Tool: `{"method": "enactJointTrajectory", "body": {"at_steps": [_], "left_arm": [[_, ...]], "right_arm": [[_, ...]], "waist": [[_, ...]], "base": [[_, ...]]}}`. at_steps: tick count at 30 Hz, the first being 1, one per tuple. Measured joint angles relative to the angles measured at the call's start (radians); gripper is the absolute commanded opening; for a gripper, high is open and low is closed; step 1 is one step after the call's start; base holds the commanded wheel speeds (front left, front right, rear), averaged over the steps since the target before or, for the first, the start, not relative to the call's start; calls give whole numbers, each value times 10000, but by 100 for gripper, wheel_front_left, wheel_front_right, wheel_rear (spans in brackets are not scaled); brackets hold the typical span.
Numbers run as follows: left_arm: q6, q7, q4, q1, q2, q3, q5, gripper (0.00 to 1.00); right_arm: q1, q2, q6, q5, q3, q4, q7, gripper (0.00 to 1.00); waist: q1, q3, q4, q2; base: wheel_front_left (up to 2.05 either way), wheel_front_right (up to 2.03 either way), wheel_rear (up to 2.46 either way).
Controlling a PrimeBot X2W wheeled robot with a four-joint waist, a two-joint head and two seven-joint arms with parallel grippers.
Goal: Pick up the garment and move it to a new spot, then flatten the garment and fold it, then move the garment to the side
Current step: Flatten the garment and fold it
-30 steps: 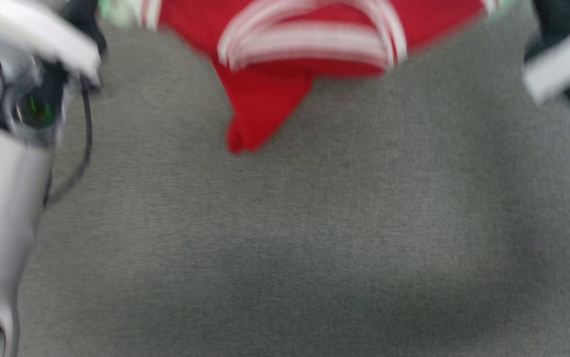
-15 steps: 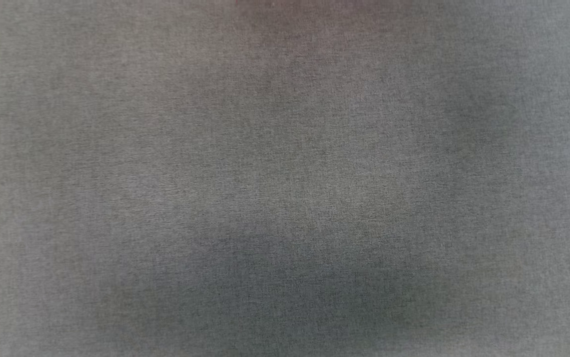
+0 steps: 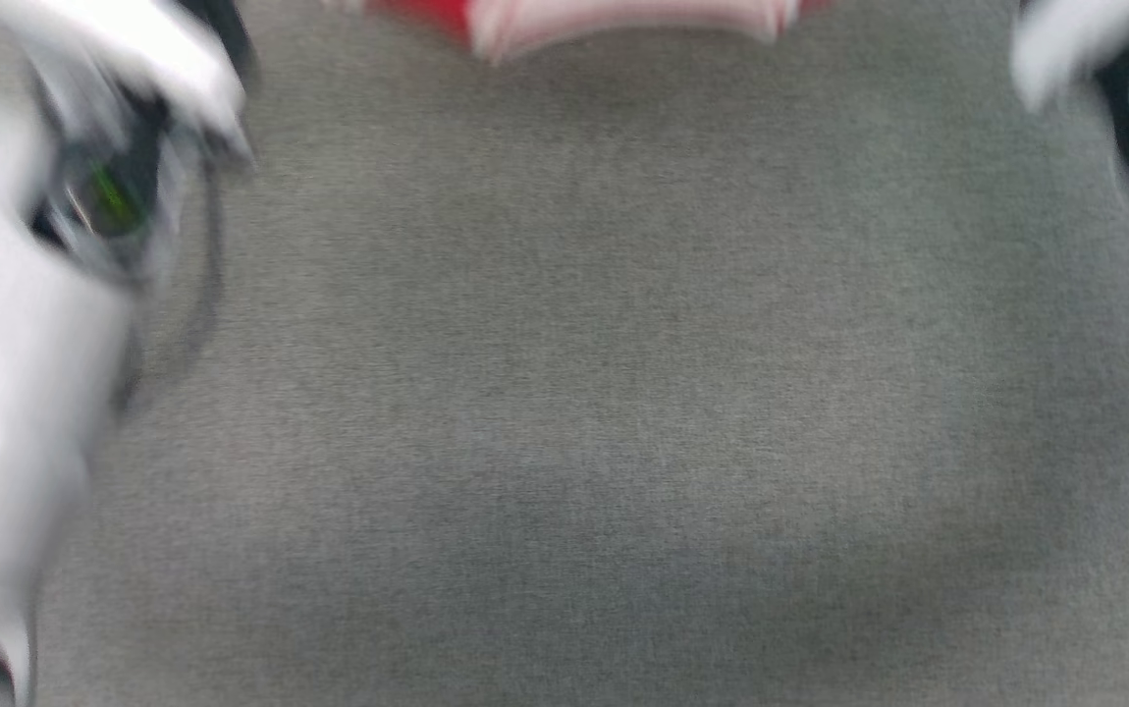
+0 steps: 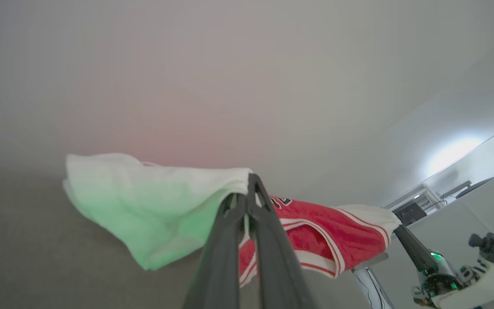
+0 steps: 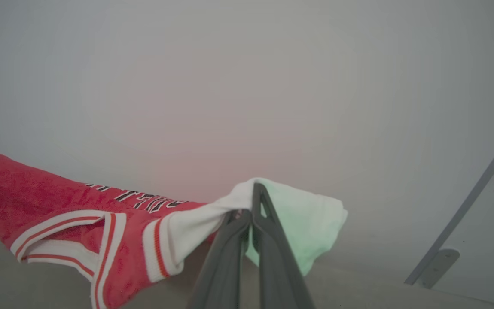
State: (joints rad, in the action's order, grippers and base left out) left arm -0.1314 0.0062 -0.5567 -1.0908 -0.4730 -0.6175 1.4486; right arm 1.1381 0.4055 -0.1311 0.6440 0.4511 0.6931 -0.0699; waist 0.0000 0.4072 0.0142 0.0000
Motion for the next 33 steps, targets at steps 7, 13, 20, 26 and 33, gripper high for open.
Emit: {"method": "enactJointTrajectory", "body": {"at_steps": [7, 13, 20, 26, 33], "left_arm": [[6, -169, 1835, 3498, -1011, -999, 410, 0], [6, -834, 2888, 5832, -2000, -1590, 387, 0], [6, -1745, 4080, 7647, -2890, -1843, 481, 0], [6, -2048, 5045, 8870, -3636, -1894, 796, 0], [6, -2211, 5808, 9795, -4291, -1965, 938, 0]], "right_arm": [[-4406, 1843, 2, 1262, 324, -3057, 1578, 0], [-7456, 2654, 2, 1770, -623, -5496, 3218, 0], [-10706, 2949, 2, 1914, -2084, -8142, 5388, 0], [-12805, 2784, 2, 1929, -3047, -9710, 6807, 0], [-14462, 1956, 2, 1764, -4316, -11308, 7812, 0]], "waist": [[0, -465, 148, 0], [0, -950, 163, 0], [0, -1351, 356, 0], [0, -1457, 511, 0], [0, -1411, 632, 0]], "base": [[0, 0, 0], [0, 0, 0], [0, 0, 0], [0, 0, 0], [0, 0, 0]]}}
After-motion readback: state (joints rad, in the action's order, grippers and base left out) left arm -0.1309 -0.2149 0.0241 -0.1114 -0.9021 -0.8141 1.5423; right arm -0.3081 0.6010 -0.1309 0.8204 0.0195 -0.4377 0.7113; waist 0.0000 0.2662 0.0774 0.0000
